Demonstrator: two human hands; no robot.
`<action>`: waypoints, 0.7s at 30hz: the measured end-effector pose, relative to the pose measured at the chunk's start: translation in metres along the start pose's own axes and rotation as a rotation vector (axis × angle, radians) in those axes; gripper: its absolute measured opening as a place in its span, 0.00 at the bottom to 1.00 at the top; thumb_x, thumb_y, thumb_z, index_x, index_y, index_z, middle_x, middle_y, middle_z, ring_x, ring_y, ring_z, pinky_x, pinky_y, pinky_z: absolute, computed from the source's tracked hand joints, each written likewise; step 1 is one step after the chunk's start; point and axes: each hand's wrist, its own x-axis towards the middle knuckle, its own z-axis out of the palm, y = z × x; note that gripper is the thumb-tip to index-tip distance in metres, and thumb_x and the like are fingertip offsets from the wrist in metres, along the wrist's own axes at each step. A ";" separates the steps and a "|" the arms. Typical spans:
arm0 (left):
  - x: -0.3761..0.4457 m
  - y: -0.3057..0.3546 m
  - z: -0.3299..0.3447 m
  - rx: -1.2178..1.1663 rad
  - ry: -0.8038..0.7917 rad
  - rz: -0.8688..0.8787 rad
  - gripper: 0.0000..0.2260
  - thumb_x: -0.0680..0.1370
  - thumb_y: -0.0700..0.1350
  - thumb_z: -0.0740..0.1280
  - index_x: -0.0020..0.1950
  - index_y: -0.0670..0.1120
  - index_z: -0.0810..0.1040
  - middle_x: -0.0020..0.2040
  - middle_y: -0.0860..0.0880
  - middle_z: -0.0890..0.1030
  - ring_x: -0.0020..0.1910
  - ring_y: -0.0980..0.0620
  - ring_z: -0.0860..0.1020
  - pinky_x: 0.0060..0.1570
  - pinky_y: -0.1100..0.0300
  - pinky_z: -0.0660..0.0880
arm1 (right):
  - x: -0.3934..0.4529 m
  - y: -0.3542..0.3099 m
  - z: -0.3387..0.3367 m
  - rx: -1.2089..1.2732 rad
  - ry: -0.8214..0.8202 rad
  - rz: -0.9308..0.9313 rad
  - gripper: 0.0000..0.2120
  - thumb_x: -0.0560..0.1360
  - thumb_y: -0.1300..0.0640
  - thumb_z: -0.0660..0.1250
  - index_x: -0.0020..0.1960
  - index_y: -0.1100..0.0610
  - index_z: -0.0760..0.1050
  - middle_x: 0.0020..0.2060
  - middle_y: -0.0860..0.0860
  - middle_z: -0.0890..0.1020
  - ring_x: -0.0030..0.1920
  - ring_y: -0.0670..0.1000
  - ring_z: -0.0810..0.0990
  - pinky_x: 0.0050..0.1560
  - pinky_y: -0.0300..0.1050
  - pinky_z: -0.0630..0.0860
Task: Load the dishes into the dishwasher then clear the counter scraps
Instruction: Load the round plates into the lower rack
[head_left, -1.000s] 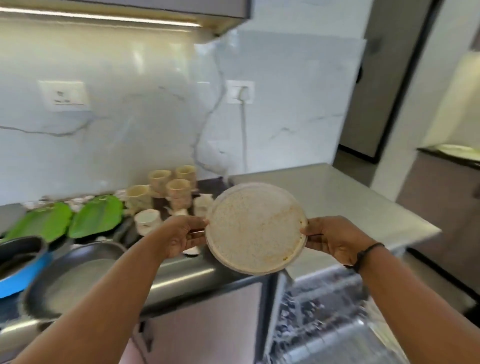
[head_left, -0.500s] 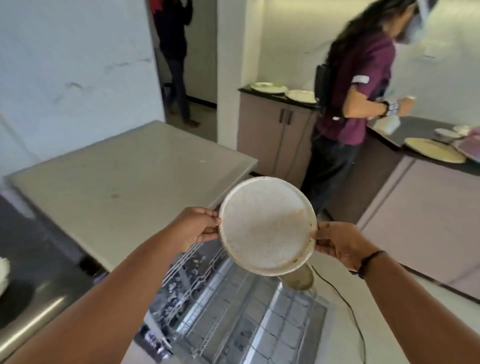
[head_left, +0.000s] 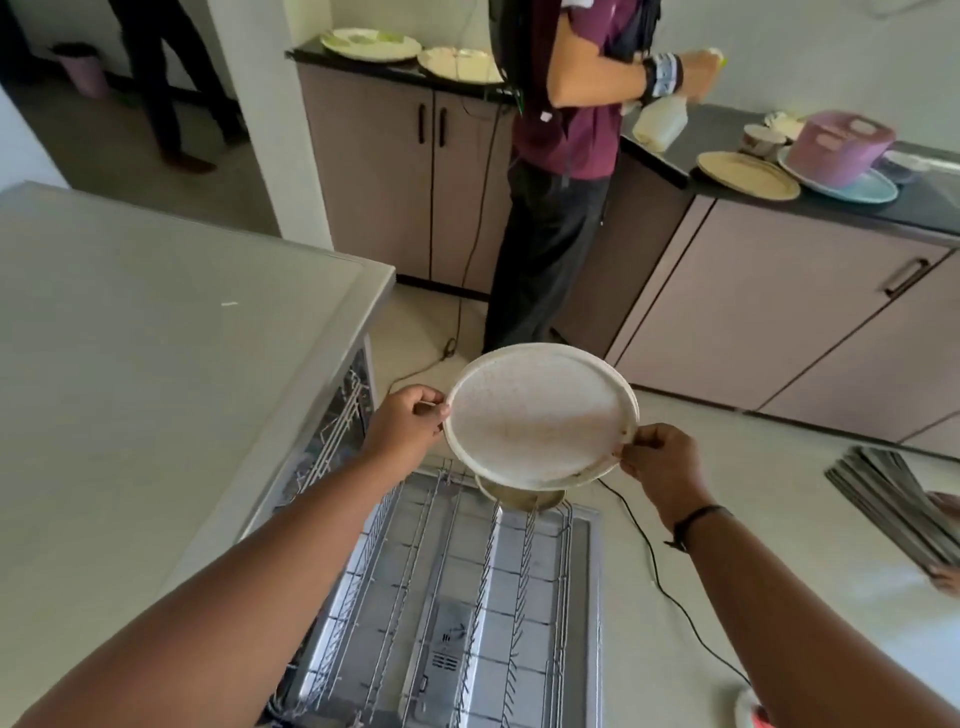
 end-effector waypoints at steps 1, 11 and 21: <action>0.006 -0.004 0.007 0.031 -0.011 0.005 0.01 0.77 0.41 0.69 0.48 0.45 0.78 0.44 0.46 0.82 0.45 0.45 0.82 0.49 0.50 0.80 | 0.002 0.006 0.000 -0.039 0.031 -0.016 0.09 0.68 0.68 0.71 0.36 0.57 0.74 0.31 0.53 0.77 0.32 0.52 0.74 0.33 0.44 0.73; 0.104 -0.085 0.094 0.047 -0.064 -0.128 0.05 0.76 0.39 0.70 0.48 0.45 0.76 0.50 0.41 0.82 0.51 0.39 0.81 0.52 0.43 0.79 | 0.117 0.105 0.038 -0.292 0.127 -0.073 0.16 0.70 0.63 0.70 0.33 0.51 0.66 0.28 0.46 0.70 0.30 0.49 0.67 0.30 0.42 0.63; 0.181 -0.244 0.173 0.169 -0.027 -0.323 0.06 0.74 0.40 0.71 0.43 0.48 0.76 0.45 0.41 0.82 0.43 0.45 0.78 0.51 0.47 0.77 | 0.201 0.242 0.092 -0.627 -0.041 -0.033 0.03 0.74 0.61 0.63 0.46 0.58 0.75 0.43 0.59 0.81 0.43 0.61 0.77 0.36 0.42 0.64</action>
